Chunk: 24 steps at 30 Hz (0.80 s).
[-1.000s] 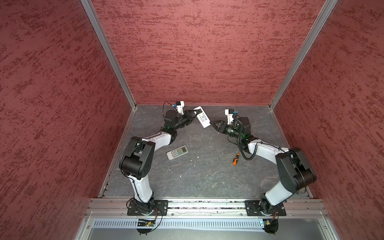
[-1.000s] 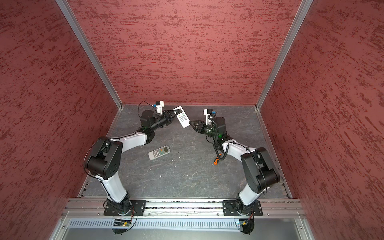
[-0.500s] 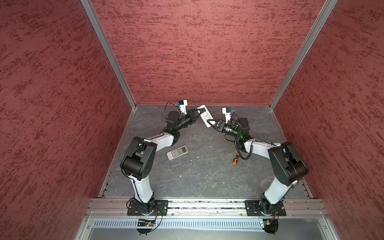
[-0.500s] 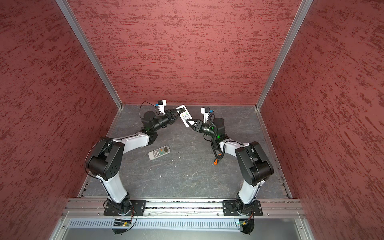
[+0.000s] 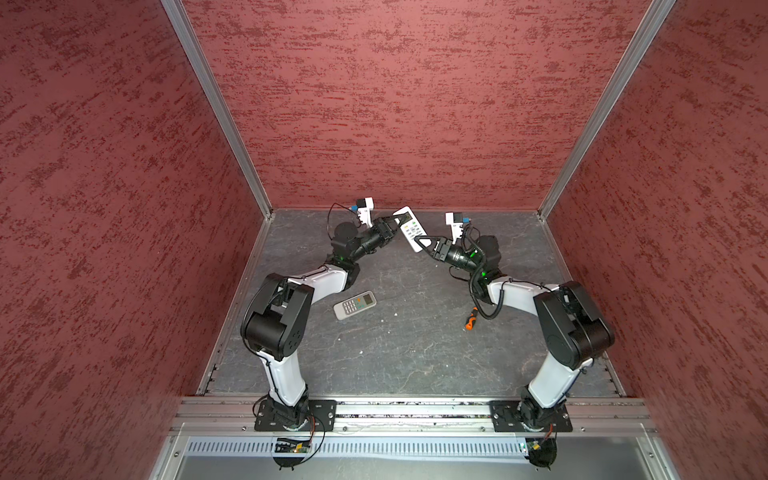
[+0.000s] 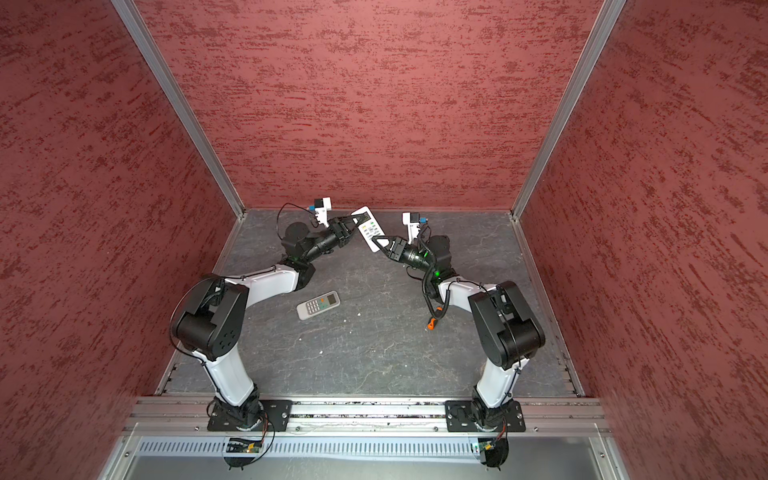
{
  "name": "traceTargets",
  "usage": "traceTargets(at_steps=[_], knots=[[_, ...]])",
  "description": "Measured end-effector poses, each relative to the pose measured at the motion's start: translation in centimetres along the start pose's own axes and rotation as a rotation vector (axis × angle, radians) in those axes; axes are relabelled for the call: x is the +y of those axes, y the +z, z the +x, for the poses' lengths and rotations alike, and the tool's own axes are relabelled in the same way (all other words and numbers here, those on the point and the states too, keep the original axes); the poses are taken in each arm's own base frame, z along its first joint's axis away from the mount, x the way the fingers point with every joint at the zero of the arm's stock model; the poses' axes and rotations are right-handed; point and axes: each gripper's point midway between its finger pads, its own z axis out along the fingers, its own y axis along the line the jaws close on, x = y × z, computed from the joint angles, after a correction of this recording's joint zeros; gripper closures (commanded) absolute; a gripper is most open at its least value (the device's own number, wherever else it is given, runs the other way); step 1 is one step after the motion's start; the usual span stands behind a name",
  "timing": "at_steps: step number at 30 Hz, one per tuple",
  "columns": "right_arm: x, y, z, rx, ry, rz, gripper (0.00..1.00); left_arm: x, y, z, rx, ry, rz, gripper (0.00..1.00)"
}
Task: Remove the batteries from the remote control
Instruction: 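Hold the remote upright between both grippers, right gripper at its lower end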
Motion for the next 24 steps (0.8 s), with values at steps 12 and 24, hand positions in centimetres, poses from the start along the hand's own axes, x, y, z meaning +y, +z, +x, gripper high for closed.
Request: traceTargets(at_steps=[12,24], knots=[[0.46,0.25,-0.14,0.012,0.004,-0.018,0.83,-0.49,-0.04,-0.31,-0.015,-0.004,0.022,0.77],[0.02,0.29,0.08,0.017,-0.006,0.000,0.88,-0.03,-0.25,-0.27,-0.028,-0.011,0.012,0.59]])
